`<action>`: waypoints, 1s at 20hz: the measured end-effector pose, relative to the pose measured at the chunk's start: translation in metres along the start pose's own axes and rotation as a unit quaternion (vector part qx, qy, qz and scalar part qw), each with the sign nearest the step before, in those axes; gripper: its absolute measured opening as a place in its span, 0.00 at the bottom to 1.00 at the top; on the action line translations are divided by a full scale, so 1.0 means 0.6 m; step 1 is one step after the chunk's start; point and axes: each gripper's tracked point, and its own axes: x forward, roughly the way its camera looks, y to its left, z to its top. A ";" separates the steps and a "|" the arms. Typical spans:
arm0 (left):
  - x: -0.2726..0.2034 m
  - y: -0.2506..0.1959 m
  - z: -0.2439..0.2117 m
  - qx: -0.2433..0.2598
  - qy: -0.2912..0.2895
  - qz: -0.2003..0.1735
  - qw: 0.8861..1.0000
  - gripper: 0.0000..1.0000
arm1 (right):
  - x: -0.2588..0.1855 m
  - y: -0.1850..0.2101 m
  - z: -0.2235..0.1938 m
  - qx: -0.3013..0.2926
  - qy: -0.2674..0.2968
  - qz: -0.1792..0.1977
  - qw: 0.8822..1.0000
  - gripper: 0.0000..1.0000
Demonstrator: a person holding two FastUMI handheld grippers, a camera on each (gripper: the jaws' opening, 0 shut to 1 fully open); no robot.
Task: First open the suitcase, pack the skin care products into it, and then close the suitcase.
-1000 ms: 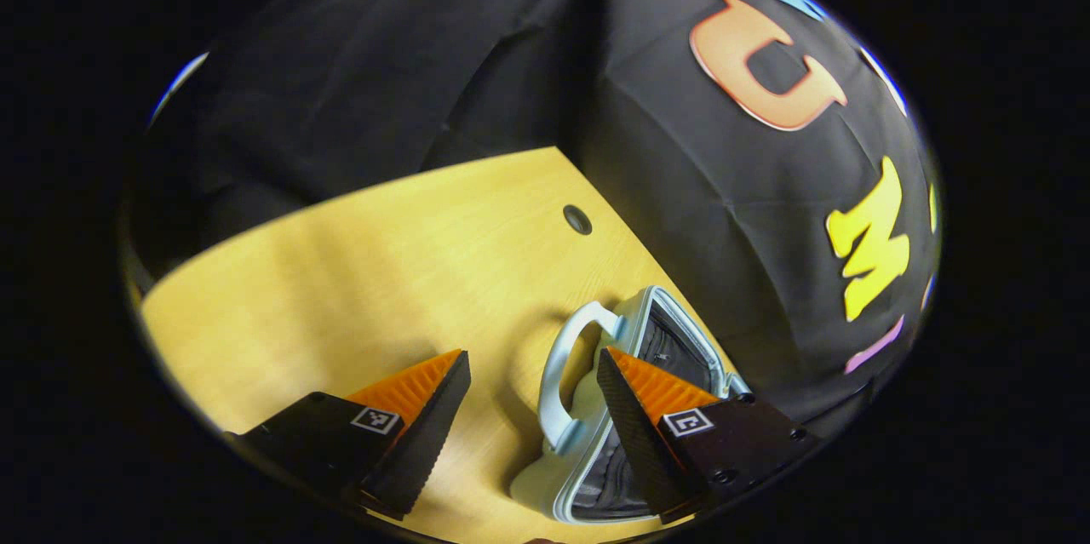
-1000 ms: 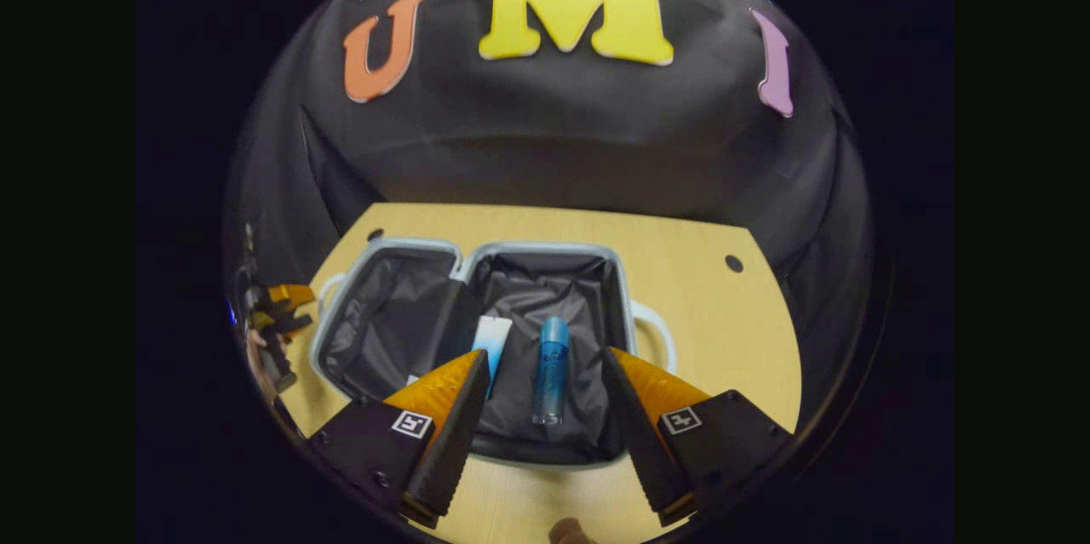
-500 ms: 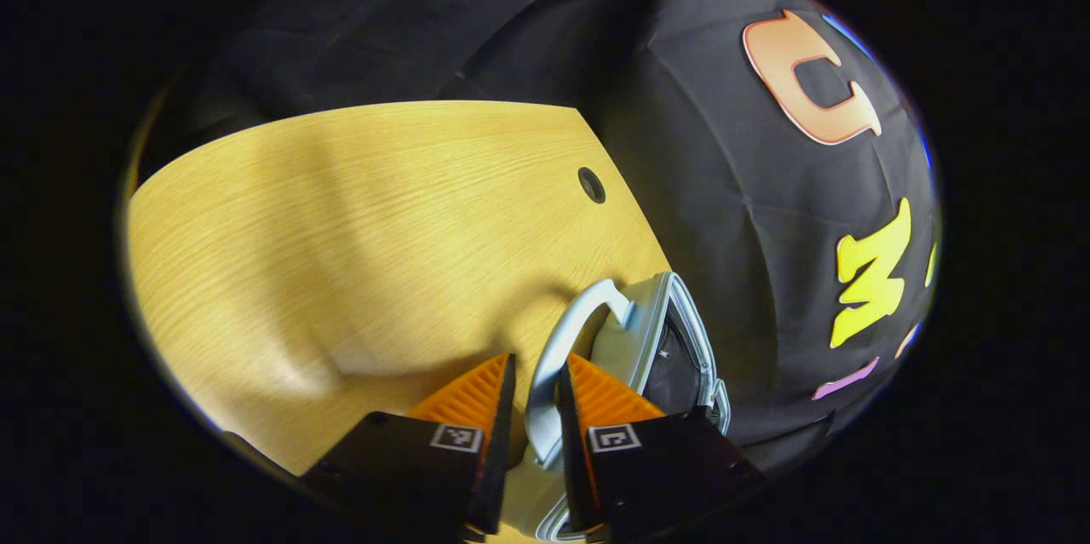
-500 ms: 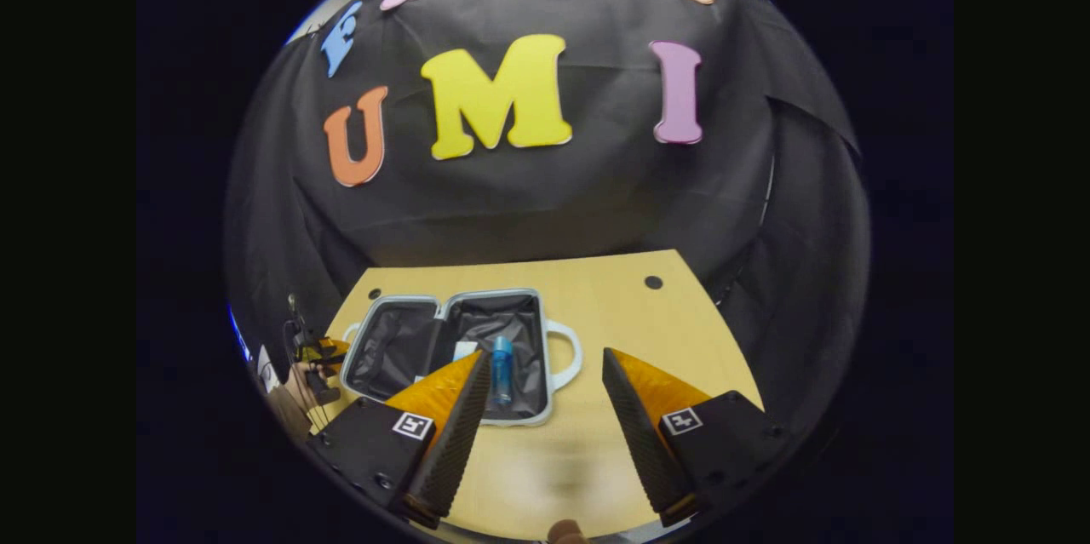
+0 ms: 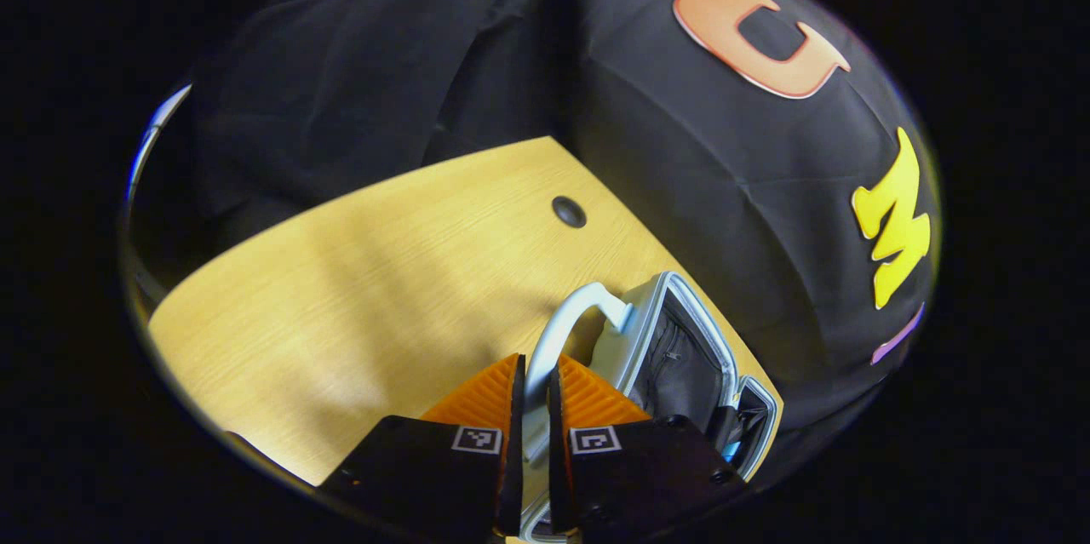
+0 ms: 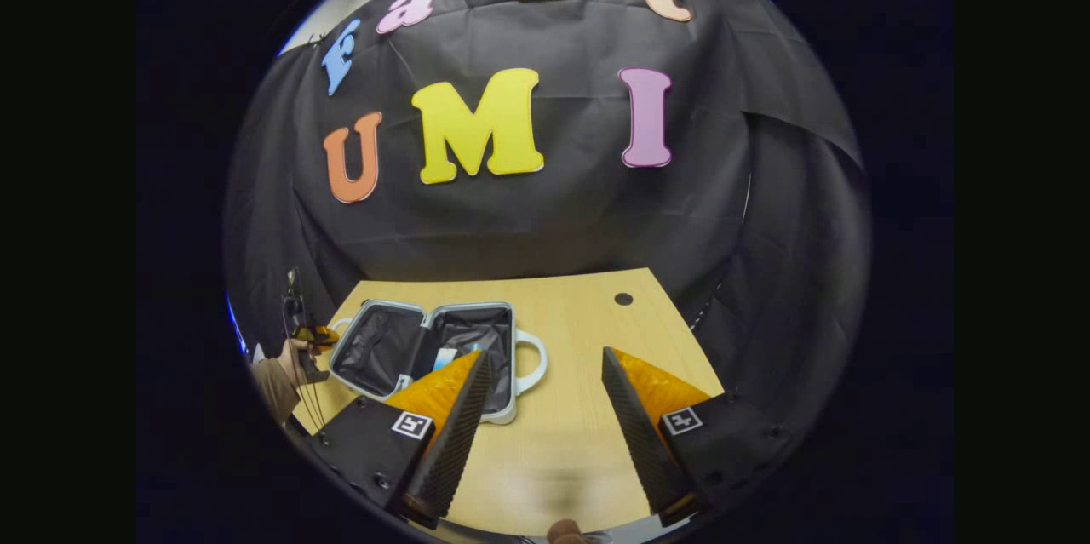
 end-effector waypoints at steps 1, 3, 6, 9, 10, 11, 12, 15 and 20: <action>-0.015 -0.017 0.015 0.016 -0.015 0.000 1.000 0.15 | -0.004 -0.005 0.005 -0.005 -0.005 0.001 1.000 0.79; -0.049 -0.060 0.041 0.051 -0.048 0.003 0.998 0.15 | -0.007 -0.022 0.017 -0.015 -0.019 0.006 1.000 0.79; -0.112 -0.125 0.065 0.118 -0.111 0.009 0.987 0.15 | -0.004 -0.043 0.028 -0.015 -0.028 0.014 0.999 0.79; -0.183 -0.201 0.066 0.168 -0.166 0.012 0.972 0.15 | -0.002 -0.066 0.047 -0.005 -0.042 0.025 0.999 0.79; -0.204 -0.220 0.061 0.175 -0.176 0.013 0.969 0.15 | -0.004 -0.073 0.059 -0.001 -0.052 0.027 0.998 0.79; -0.223 -0.246 0.054 0.180 -0.186 0.010 0.966 0.15 | -0.007 -0.082 0.070 0.003 -0.061 0.028 0.998 0.79; -0.241 -0.271 0.048 0.188 -0.194 0.005 0.963 0.15 | -0.010 -0.091 0.073 0.006 -0.068 0.031 0.997 0.79; -0.272 -0.345 0.020 0.235 -0.215 -0.005 0.948 0.15 | -0.022 -0.114 0.092 0.003 -0.092 0.038 0.995 0.79; -0.299 -0.472 -0.056 0.308 -0.237 -0.022 0.921 0.15 | -0.039 -0.160 0.119 -0.026 -0.135 0.031 0.990 0.79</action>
